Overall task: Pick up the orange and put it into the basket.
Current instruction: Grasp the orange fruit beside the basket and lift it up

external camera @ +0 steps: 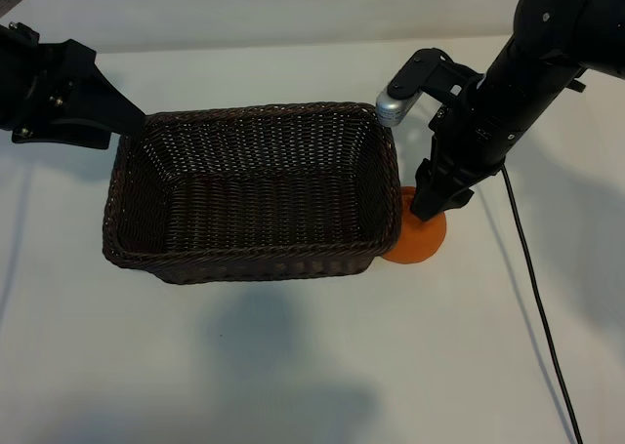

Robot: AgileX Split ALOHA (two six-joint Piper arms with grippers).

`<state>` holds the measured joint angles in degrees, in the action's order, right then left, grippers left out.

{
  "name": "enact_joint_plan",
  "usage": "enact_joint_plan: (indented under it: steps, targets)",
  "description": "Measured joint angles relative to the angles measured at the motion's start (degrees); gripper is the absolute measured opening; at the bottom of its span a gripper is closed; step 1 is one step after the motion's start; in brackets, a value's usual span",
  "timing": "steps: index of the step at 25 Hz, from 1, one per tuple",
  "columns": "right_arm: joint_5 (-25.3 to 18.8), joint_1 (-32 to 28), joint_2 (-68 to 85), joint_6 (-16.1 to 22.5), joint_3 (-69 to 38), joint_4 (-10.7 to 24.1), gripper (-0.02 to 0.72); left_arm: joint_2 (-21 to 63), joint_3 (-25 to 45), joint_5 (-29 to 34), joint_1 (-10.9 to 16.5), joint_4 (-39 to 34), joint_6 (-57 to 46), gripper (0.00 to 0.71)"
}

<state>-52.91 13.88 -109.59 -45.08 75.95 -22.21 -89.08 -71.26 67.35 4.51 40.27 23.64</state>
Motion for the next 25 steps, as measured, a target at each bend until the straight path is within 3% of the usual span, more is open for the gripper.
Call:
enact_joint_plan:
  steps: [25]
  targets:
    - [1.2, 0.0, -2.9, -0.6, 0.0, 1.8, 0.538, 0.0, 0.0, 0.0, 0.0, 0.0, 0.0, 0.524]
